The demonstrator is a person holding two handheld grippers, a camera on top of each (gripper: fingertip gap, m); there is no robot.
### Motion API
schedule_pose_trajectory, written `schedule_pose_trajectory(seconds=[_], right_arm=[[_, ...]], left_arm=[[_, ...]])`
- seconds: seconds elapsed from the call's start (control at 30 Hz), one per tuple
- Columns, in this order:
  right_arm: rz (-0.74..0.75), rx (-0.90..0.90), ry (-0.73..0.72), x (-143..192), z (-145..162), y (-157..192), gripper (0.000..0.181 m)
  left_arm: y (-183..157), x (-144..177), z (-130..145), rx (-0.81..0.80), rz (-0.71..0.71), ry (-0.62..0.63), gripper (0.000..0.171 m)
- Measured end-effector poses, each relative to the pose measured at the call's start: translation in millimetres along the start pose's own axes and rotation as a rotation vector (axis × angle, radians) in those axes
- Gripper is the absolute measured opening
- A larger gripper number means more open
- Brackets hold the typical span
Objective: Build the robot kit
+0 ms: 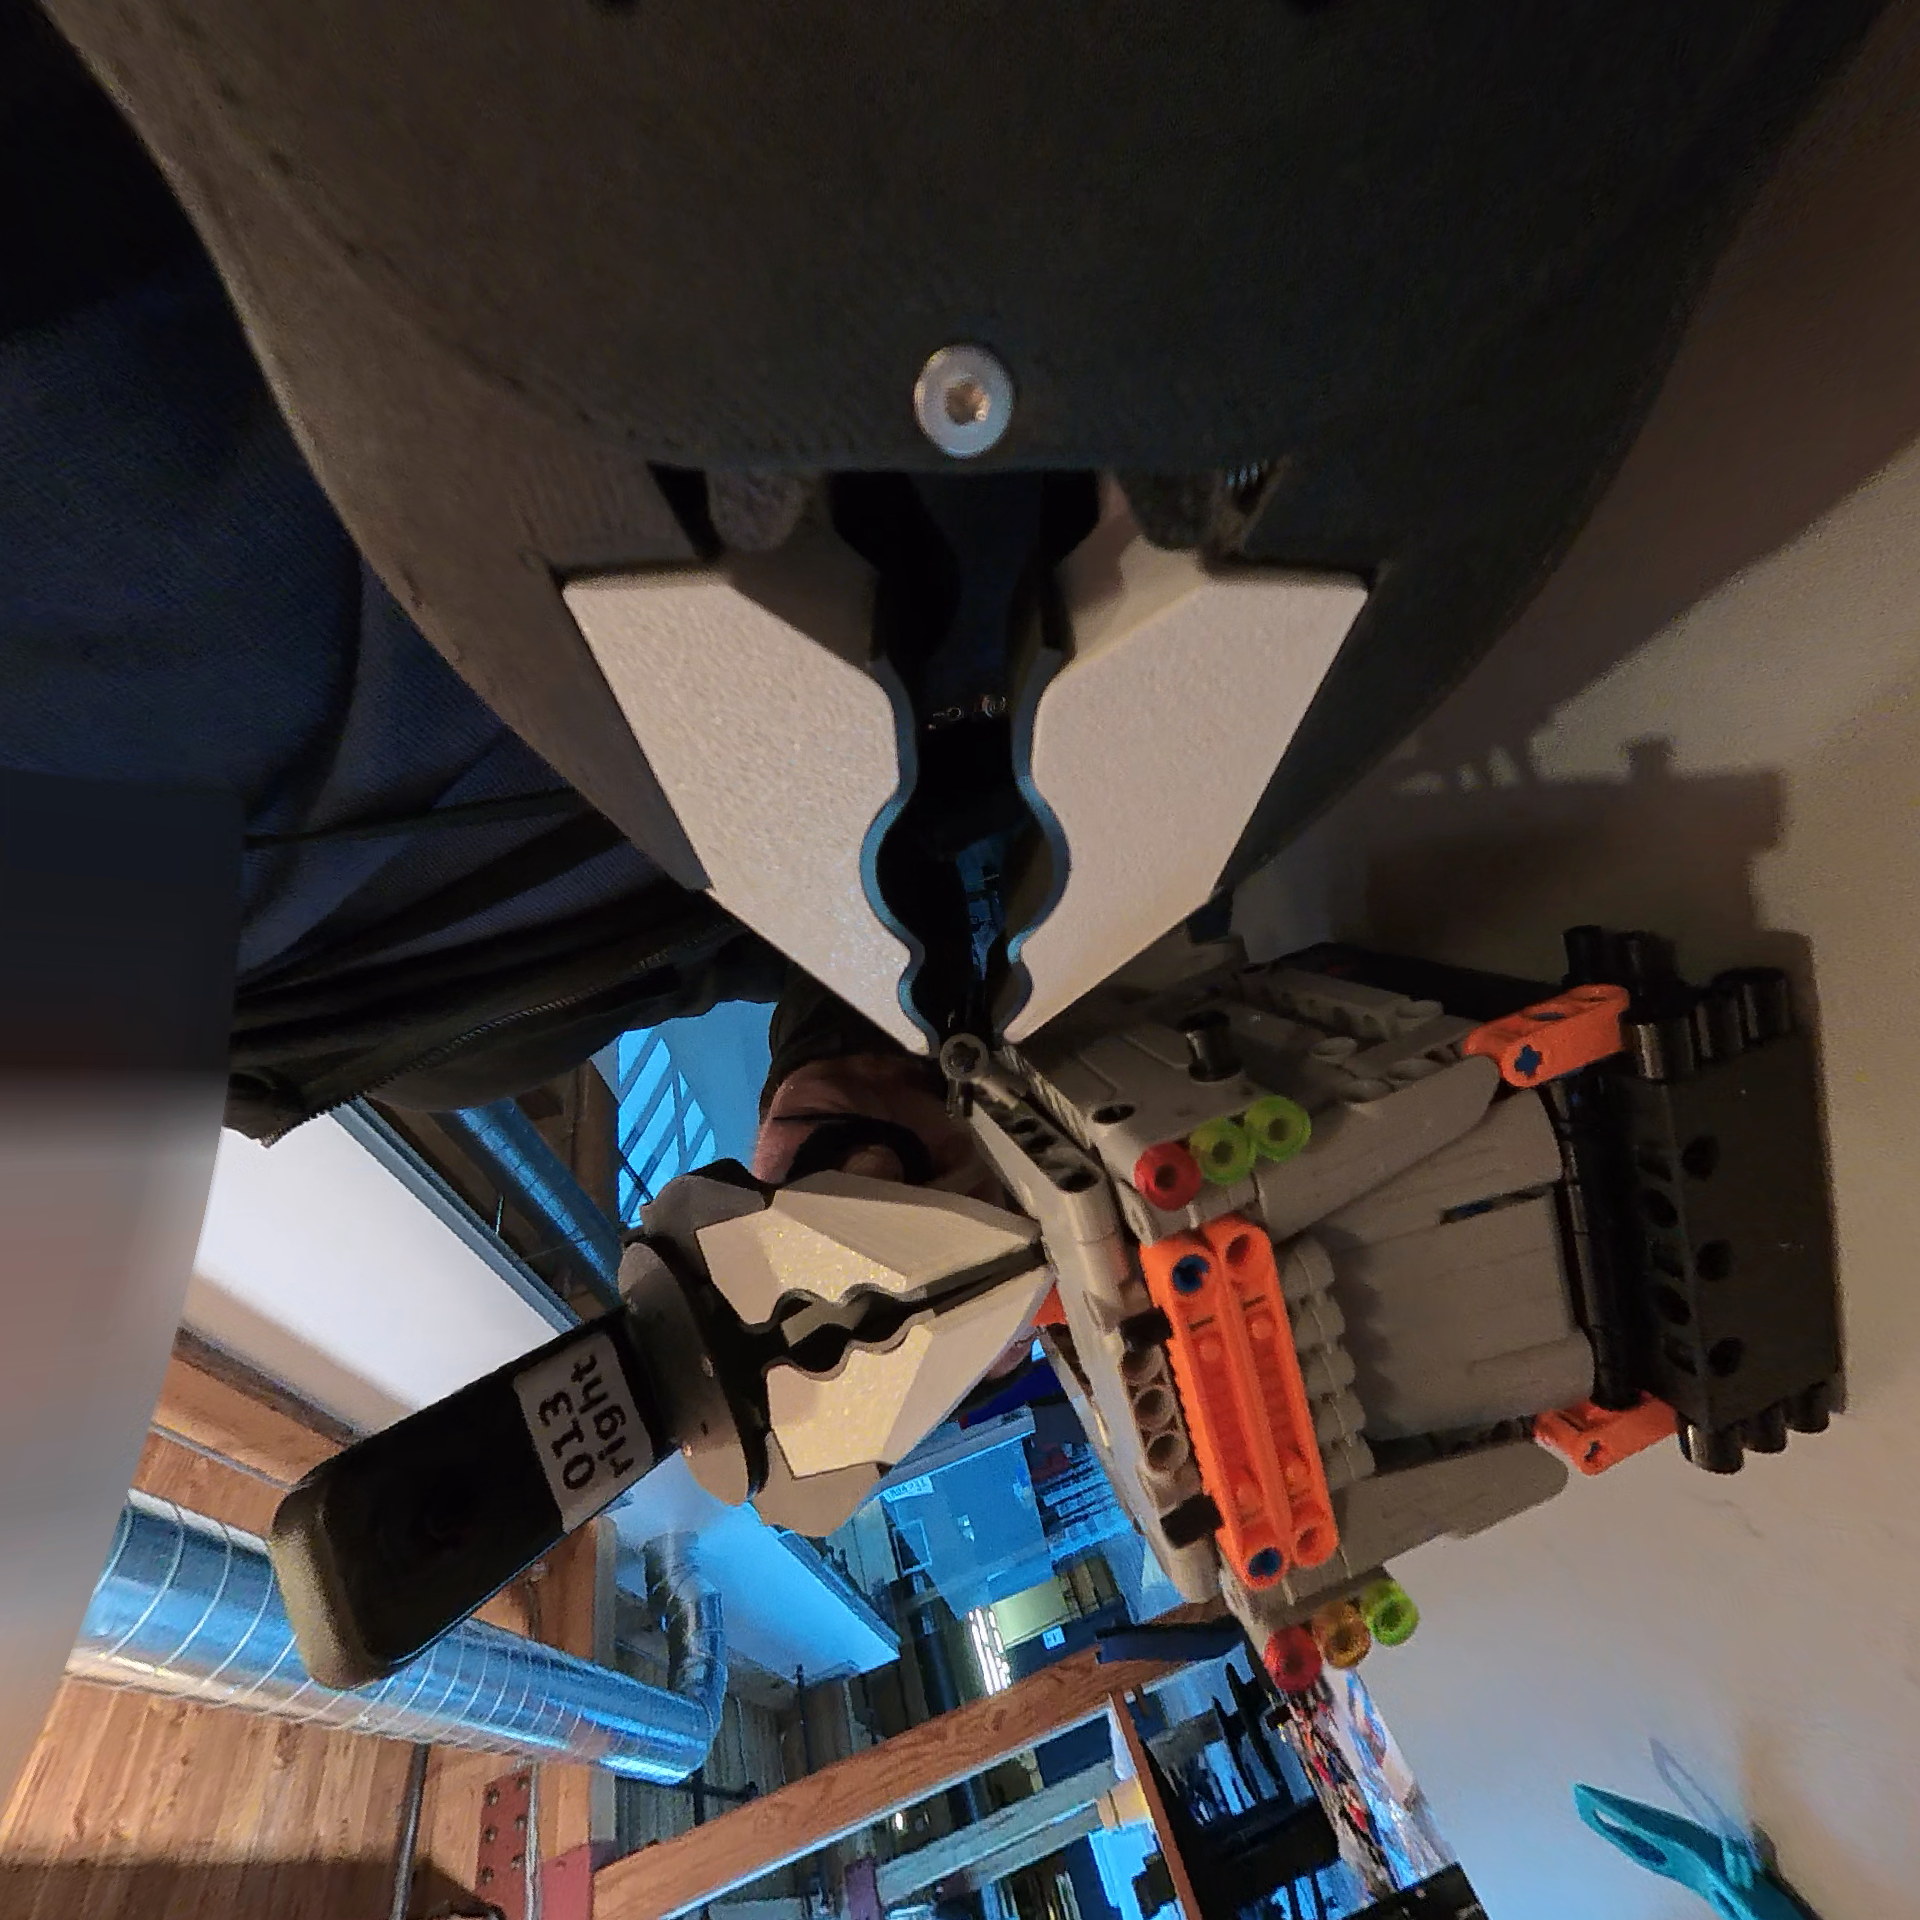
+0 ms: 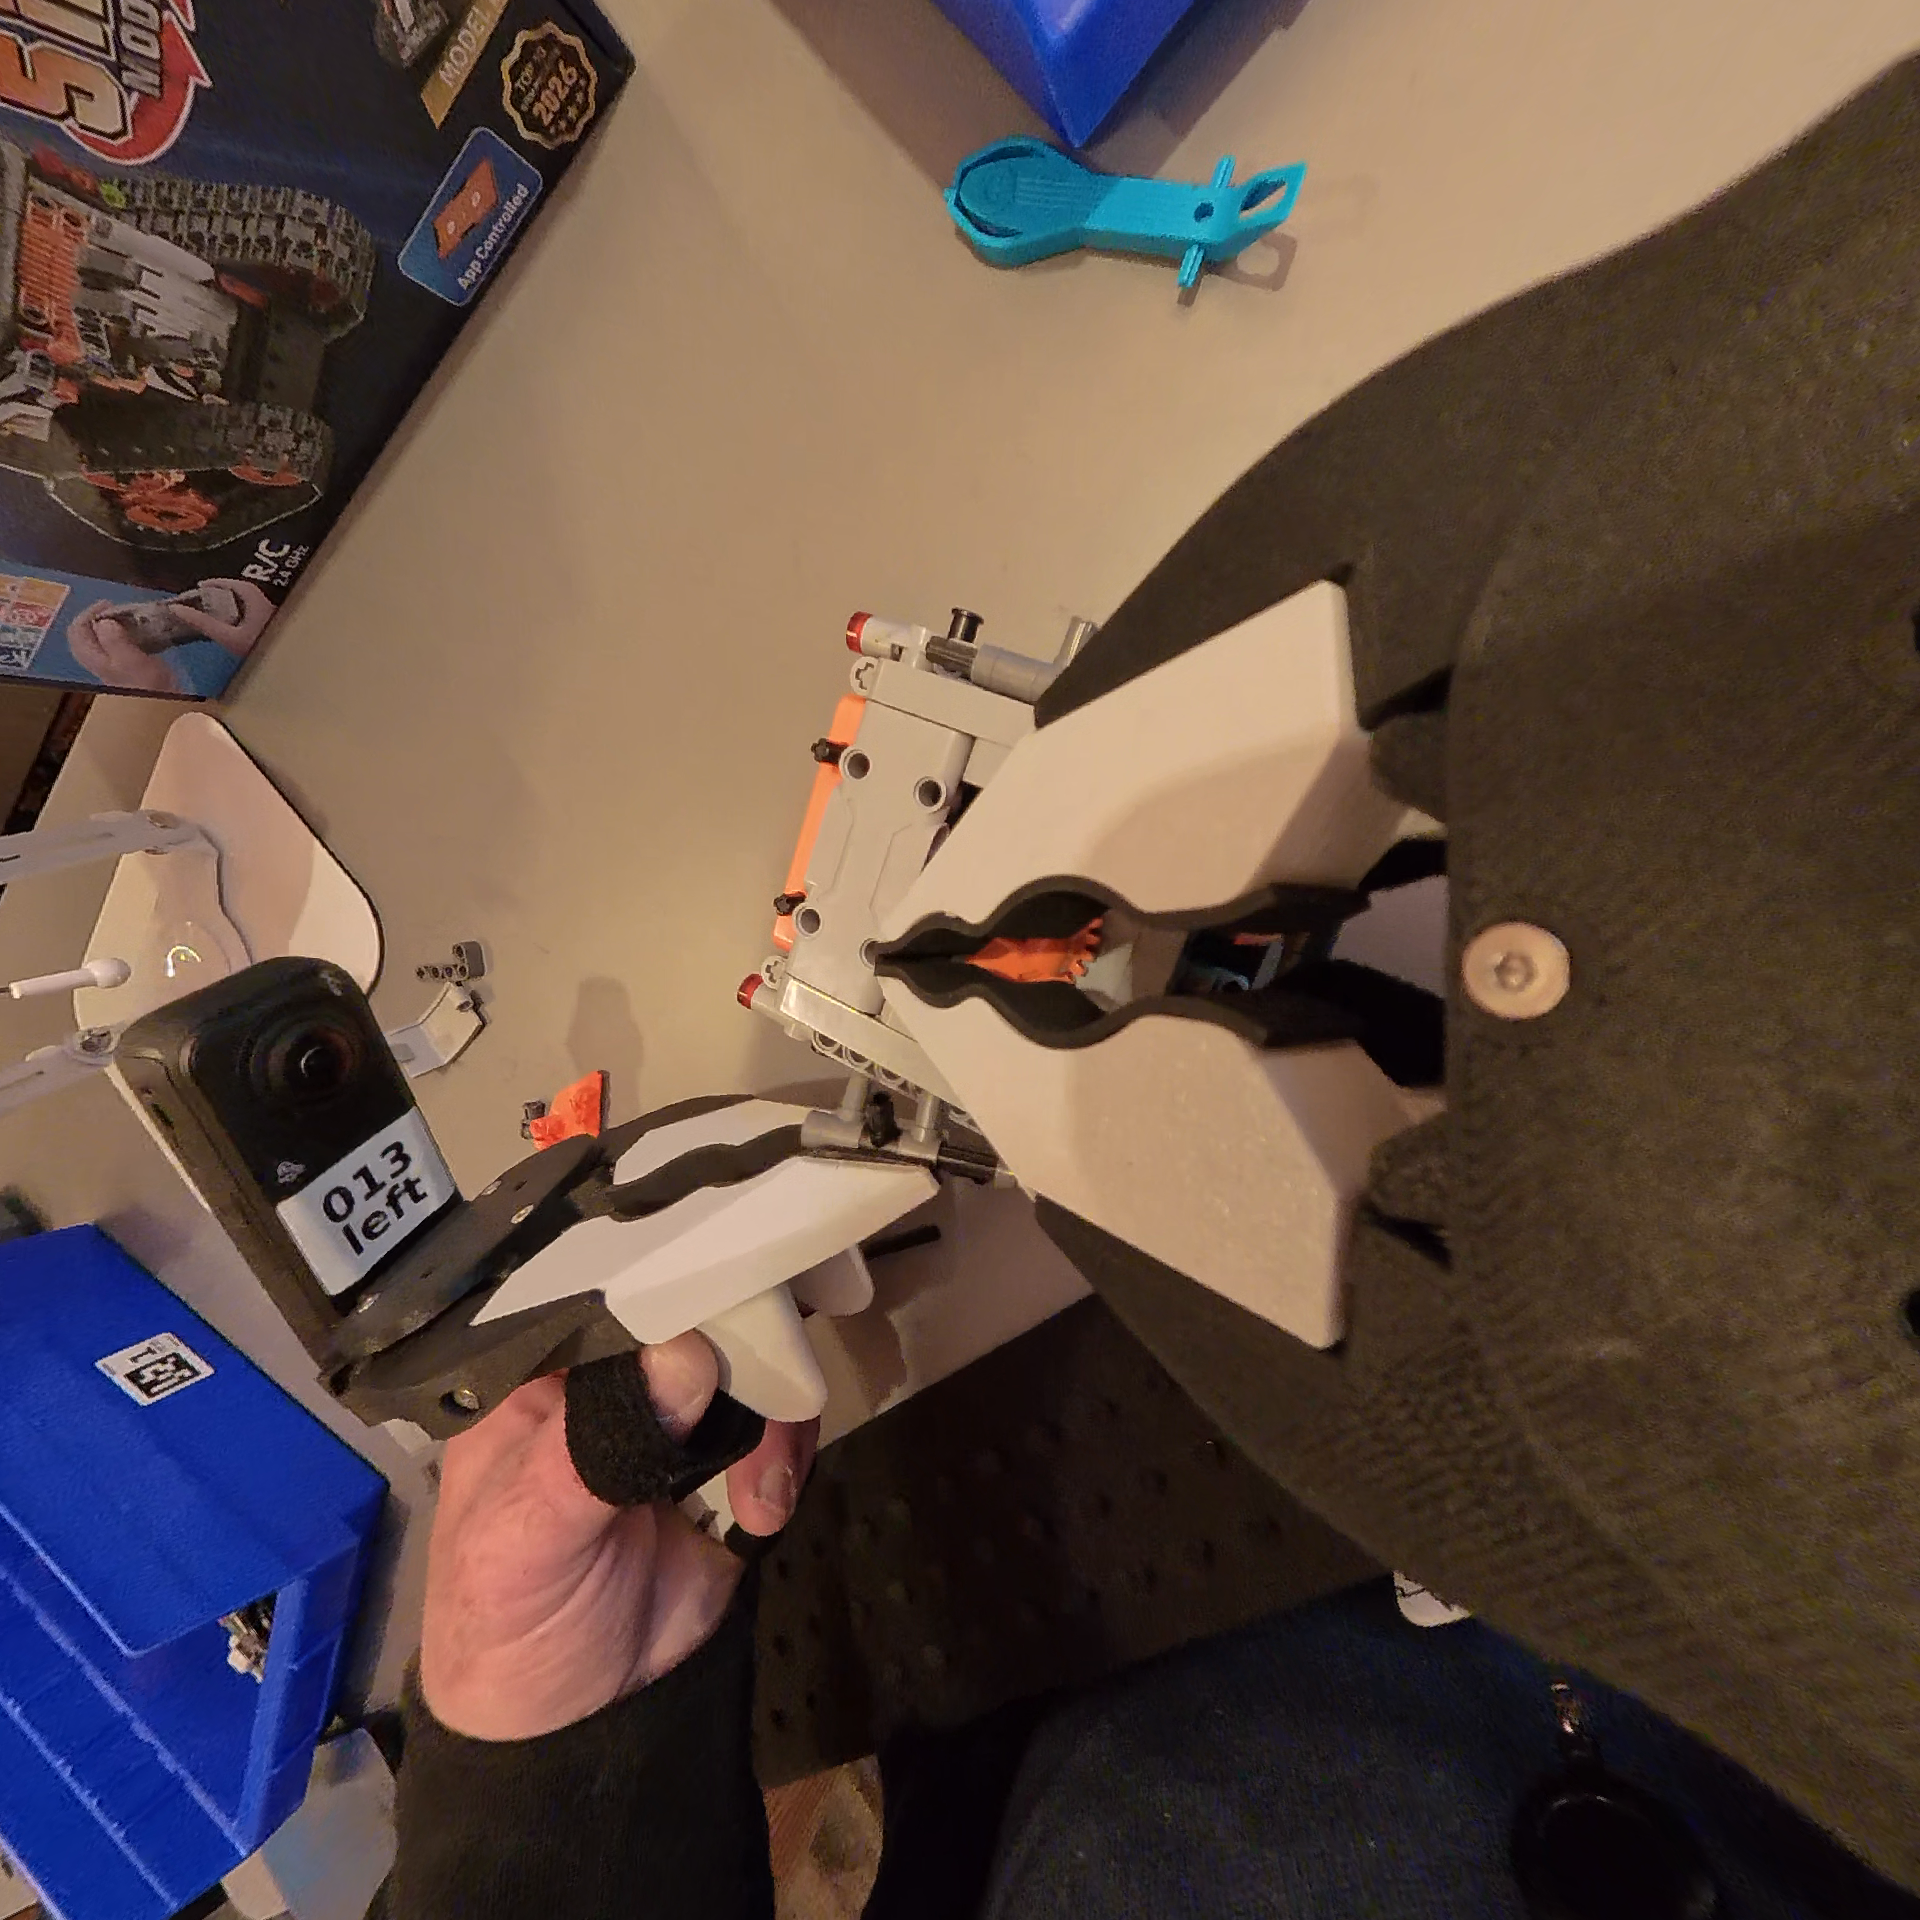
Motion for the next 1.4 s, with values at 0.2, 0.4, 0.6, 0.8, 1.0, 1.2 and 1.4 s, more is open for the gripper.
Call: schedule_pose_trajectory(seconds=[0.2,0.4,0.6,0.8,1.0,1.2,1.4], right_arm=[[-0.006,-0.006,-0.007,-1.3,0.4,1.6,0.0],[-0.012,-0.017,-0.009,-0.7,0.7,0.4,0.0],[-0.02,-0.025,-0.009,-0.9,0.6,0.1,0.0],[-0.029,-0.026,-0.006,-1.3,0.4,0.7,0.0],[-0.029,-0.031,-0.006,-1.2,0.4,0.5,0.0],[-0.028,-0.031,-0.008,-1.2,0.3,0.4,0.0],[-0.023,-0.031,-0.01,-1.2,0.4,0.6,0.0]], left_arm=[[1.4,-3.6,6.3,-0.011,0.012,0.041,0.004],[3.4,-4.1,4.6,-0.024,0.035,0.045,0.004],[4.2,-4.2,4.4,-0.044,0.081,0.054,0.004],[6.3,-2.6,6.0,-0.043,0.103,0.048,0.004],[6.2,-2.5,4.5,-0.061,0.111,0.062,0.004],[7.4,-2.4,4.8,-0.084,0.147,0.054,0.004],[6.2,-2.2,3.7,-0.112,0.144,0.061,0.004]])
Point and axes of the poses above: each gripper's, where its closed fingertips meet, x back along the fingers, z out of its underside, y = z × x across the jaws, the point moved 5 cm from there along x, back along the fingers, and after that the axes turned 9 degrees about z, right-handed, at the moved point
